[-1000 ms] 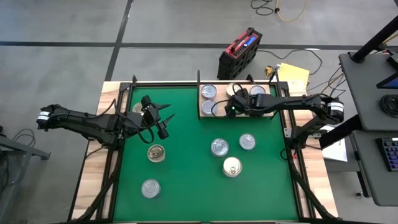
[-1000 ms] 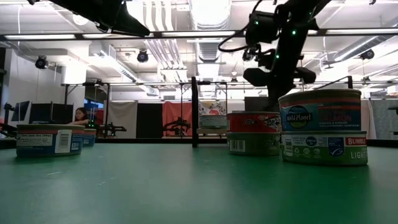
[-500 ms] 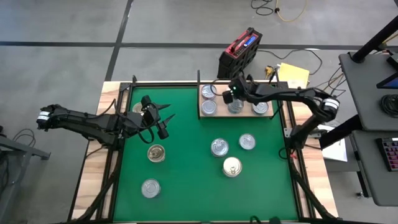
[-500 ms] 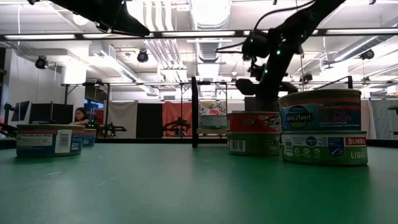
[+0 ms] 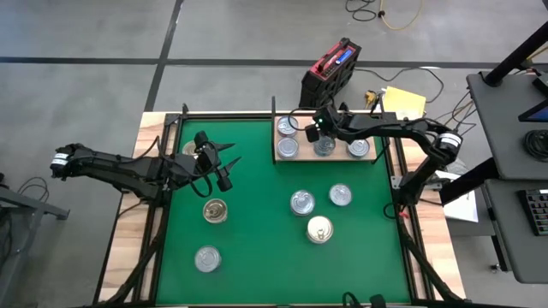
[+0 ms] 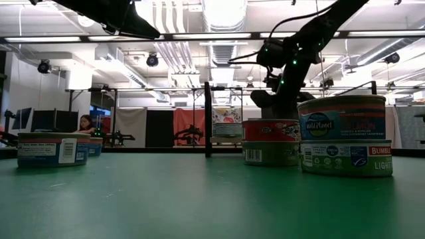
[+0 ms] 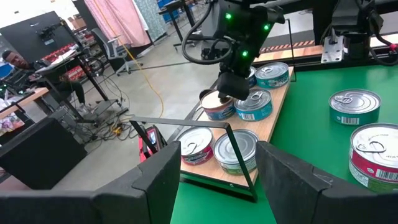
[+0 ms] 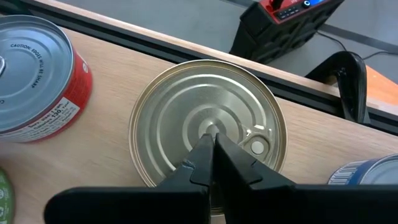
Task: Stack canned seafood by type on shelf
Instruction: Adjust the tuna cans on the shelf
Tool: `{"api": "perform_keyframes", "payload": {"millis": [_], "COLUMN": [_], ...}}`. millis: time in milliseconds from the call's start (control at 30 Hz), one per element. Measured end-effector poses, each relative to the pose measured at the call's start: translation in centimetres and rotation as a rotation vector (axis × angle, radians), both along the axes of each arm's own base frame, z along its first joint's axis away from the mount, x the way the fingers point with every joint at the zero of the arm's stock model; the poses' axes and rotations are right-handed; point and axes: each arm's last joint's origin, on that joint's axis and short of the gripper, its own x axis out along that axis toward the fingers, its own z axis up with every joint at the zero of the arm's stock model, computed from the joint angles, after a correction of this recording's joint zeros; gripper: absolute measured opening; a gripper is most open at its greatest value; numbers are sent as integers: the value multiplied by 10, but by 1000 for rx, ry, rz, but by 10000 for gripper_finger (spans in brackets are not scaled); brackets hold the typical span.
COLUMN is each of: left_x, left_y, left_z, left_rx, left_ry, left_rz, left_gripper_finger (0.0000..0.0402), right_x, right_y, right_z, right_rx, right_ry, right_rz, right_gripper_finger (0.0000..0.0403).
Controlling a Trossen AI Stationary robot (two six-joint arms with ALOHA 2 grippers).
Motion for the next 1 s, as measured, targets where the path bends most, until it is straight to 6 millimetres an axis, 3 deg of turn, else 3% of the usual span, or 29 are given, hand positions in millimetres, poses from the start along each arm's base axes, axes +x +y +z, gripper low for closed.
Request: {"api": "perform_keyframes", "payload": {"millis": [1000], "left_x": [0], "left_y": [0], "left_z": [0], "left_rx": [0], "left_ry": [1], "left_rz": [0], "left_gripper_finger": [192], "right_x": [-9], "right_y": [4], "right_z": [-3], "right_rx": [21], "right_ry": [119], "right_rz": [-23], "right_gripper_finger": [9]}}
